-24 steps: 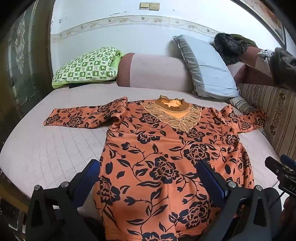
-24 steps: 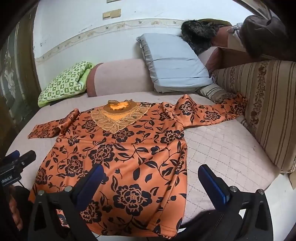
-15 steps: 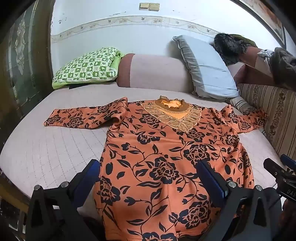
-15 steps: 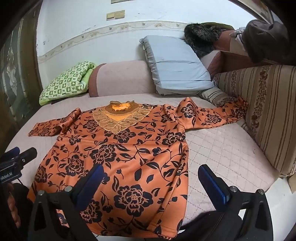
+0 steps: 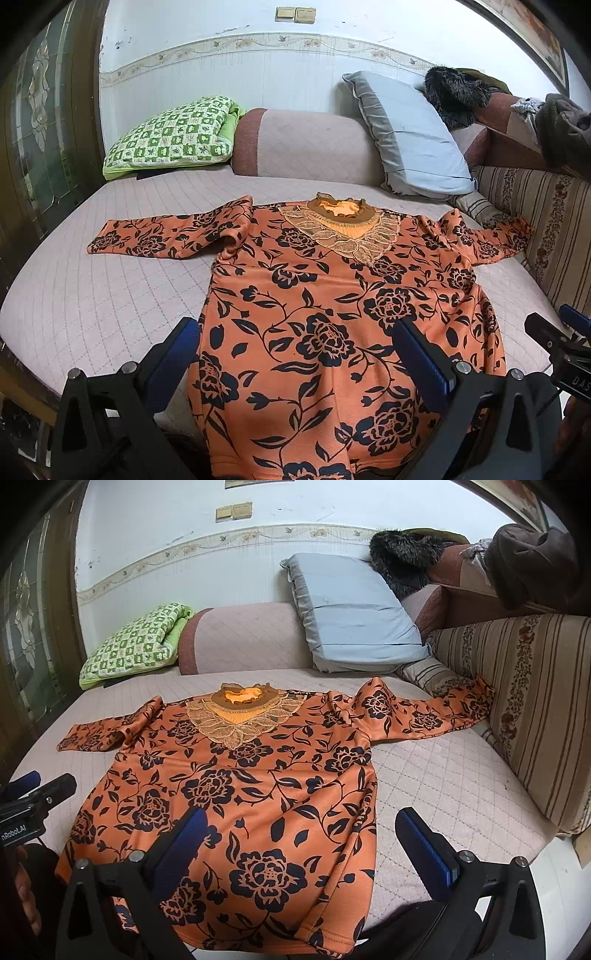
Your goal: Fold small clothes
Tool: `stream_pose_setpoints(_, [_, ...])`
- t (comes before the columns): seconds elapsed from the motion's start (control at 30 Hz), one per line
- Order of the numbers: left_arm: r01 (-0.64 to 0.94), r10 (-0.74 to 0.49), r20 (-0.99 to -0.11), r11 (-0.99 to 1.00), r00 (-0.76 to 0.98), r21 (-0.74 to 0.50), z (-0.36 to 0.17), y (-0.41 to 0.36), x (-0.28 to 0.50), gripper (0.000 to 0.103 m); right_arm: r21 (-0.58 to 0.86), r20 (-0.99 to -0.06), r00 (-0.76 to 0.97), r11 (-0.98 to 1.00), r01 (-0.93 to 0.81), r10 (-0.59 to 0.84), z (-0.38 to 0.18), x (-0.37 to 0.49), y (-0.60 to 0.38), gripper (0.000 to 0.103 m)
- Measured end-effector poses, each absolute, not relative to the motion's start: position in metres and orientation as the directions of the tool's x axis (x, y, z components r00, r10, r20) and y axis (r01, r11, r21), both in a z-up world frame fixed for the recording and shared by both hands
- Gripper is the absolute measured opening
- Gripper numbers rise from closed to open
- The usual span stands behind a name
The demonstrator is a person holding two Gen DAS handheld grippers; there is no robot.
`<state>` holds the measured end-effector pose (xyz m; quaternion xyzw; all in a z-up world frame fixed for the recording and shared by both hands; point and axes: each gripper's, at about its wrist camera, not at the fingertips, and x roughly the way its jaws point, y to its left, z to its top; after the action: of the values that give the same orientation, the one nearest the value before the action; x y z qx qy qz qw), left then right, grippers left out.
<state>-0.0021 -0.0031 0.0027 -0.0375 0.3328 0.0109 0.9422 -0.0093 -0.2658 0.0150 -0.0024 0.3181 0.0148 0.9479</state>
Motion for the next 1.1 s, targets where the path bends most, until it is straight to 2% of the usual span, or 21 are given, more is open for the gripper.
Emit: stream_pose_setpoints(1.1, [-0.041, -0.004, -0.624, 0.997, 0.781, -0.058, 0.0047, -0.0052, -0.0032, 0.103, 0.002, -0.592, 0.806, 0.999, -0.041, 0.034, 0.0183, -0.0111, -0.2639, 0.103])
